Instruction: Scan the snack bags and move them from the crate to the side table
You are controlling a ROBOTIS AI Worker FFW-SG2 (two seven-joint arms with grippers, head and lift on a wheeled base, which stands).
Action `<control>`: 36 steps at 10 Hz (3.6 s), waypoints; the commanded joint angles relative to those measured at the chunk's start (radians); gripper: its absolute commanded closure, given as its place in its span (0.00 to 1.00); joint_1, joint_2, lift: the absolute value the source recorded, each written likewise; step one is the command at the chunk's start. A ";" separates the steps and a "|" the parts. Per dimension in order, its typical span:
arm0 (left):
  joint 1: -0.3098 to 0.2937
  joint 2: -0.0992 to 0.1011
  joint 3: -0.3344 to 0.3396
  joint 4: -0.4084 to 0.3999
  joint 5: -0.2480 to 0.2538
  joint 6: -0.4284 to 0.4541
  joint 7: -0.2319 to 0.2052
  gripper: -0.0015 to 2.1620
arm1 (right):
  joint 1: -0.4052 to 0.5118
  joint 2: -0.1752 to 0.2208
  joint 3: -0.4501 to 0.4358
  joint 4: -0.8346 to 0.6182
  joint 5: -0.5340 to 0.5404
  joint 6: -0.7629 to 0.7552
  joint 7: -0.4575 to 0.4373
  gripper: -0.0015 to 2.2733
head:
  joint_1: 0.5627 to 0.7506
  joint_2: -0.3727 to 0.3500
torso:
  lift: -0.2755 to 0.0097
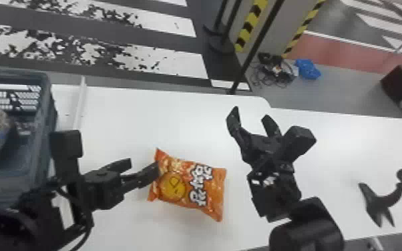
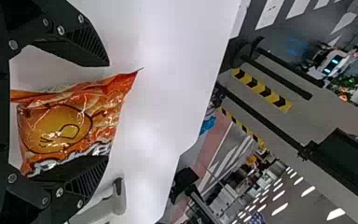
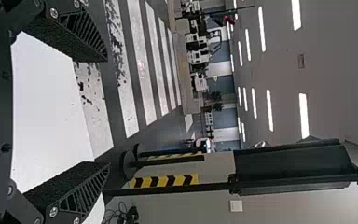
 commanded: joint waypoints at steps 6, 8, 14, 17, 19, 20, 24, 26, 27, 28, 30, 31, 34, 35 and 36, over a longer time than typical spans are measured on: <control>0.247 0.146 0.121 -0.497 -0.278 -0.135 0.204 0.03 | 0.113 -0.035 -0.031 -0.003 0.078 -0.091 0.061 0.06 | 0.70 0.05 | 0.66; 0.327 0.176 0.206 -0.489 -0.307 -0.399 0.247 0.03 | 0.142 -0.035 -0.034 -0.003 0.087 -0.091 0.075 0.06 | 0.70 0.16 | 0.66; 0.399 0.192 0.316 -0.280 -0.228 -0.917 0.226 0.04 | 0.266 -0.034 -0.045 -0.097 0.211 0.127 0.213 0.06 | 0.70 0.39 | 0.66; 0.401 0.191 0.341 -0.270 -0.192 -0.862 0.212 0.04 | 0.355 -0.051 -0.021 -0.196 0.275 0.305 0.322 0.07 | 0.70 0.49 | 0.66; 0.401 0.188 0.345 -0.257 -0.176 -0.859 0.201 0.04 | 0.374 -0.066 0.075 -0.272 0.371 0.388 0.339 0.07 | 0.70 0.55 | 0.66; 0.401 0.183 0.345 -0.259 -0.175 -0.841 0.191 0.04 | 0.367 -0.064 0.123 -0.273 0.446 0.388 0.327 0.07 | 0.70 0.62 | 0.66; 0.401 0.185 0.358 -0.254 -0.133 -0.838 0.155 0.04 | 0.367 -0.112 0.215 -0.187 0.604 0.240 0.166 0.07 | 0.70 0.69 | 0.66; 0.399 0.183 0.356 -0.254 -0.126 -0.831 0.145 0.04 | 0.338 -0.149 0.276 -0.146 0.719 0.277 0.075 0.07 | 0.70 0.67 | 0.66; 0.399 0.183 0.356 -0.257 -0.121 -0.807 0.135 0.04 | 0.317 -0.155 0.287 -0.118 0.723 0.305 0.074 0.07 | 0.70 0.66 | 0.66; 0.399 0.183 0.356 -0.259 -0.120 -0.804 0.131 0.04 | 0.298 -0.158 0.293 -0.103 0.725 0.320 0.074 0.07 | 0.70 0.65 | 0.66; 0.399 0.183 0.353 -0.262 -0.115 -0.788 0.120 0.04 | 0.258 -0.167 0.298 -0.083 0.725 0.366 0.075 0.10 | 0.70 0.62 | 0.66; 0.399 0.183 0.355 -0.262 -0.107 -0.782 0.112 0.04 | 0.219 -0.181 0.314 -0.080 0.725 0.437 0.077 0.18 | 0.70 0.60 | 0.66; 0.402 0.182 0.358 -0.262 -0.103 -0.776 0.106 0.04 | 0.162 -0.199 0.333 -0.106 0.706 0.593 0.133 0.99 | 0.70 0.53 | 0.66; 0.402 0.182 0.362 -0.262 -0.097 -0.779 0.105 0.04 | 0.173 -0.207 0.327 -0.127 0.700 0.575 0.146 0.99 | 0.70 0.53 | 0.66; 0.402 0.182 0.364 -0.262 -0.095 -0.779 0.100 0.04 | 0.191 -0.206 0.270 -0.172 0.613 0.572 0.199 0.99 | 0.70 0.54 | 0.66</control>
